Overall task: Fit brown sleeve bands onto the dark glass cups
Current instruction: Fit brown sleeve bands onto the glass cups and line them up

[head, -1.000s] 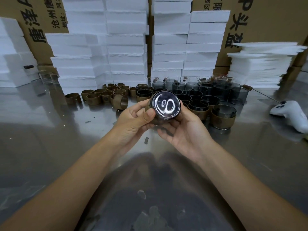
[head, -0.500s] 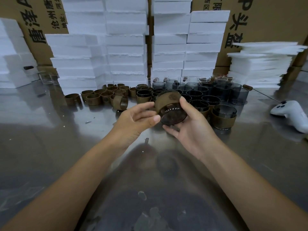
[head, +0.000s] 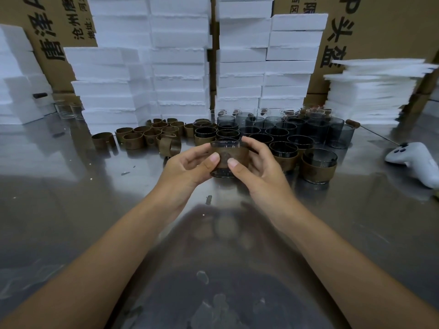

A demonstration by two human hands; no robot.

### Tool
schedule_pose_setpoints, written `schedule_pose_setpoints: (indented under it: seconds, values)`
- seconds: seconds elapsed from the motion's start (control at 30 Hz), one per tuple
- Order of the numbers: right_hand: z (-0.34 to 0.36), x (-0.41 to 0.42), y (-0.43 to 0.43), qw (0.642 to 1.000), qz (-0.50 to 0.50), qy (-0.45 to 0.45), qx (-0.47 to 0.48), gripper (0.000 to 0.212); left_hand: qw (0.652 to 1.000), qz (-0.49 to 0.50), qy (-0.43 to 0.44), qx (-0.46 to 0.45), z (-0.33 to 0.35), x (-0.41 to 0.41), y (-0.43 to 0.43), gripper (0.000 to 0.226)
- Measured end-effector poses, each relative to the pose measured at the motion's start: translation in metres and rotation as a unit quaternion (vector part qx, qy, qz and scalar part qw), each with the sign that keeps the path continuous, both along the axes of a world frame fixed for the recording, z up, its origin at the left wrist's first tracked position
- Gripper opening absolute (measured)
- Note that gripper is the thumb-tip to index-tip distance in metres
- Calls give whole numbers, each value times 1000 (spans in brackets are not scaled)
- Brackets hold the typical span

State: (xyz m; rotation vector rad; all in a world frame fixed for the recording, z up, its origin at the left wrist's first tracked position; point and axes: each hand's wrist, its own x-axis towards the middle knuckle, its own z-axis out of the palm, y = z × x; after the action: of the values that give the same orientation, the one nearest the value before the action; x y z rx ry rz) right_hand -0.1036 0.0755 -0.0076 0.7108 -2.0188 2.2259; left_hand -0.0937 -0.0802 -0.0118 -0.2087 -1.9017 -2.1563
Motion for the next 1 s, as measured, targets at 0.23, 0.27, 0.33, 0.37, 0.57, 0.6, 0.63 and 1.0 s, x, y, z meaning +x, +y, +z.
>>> schedule_pose_setpoints:
  seconds: [0.23,0.27,0.33,0.37,0.57,0.6,0.63,1.0]
  values:
    - [-6,-5,-1,999,-39,-15,18,52,1000,-5,-8,-23,-2,-1,1,47]
    - [-7,-6,0,998,-46,-17,25,54,999,-7,-19,-30,-2,-1,1,48]
    - [-7,-6,2,997,-59,-19,48,61,998,-16,-39,-45,-2,-1,1,55]
    - [-8,-7,3,995,-69,-16,74,67,998,-18,-46,-49,-1,-1,1,57]
    - [-13,-7,14,952,-154,54,260,102,996,22,-59,-59,0,-1,-1,33]
    - [-13,-9,16,946,-169,55,270,103,996,33,-55,-55,0,-1,-2,23]
    - [-14,-11,19,941,-184,55,278,103,996,50,-47,-50,0,-1,-2,16]
    - [-23,-29,41,874,-317,98,353,100,988,149,-25,-25,2,0,-7,14]
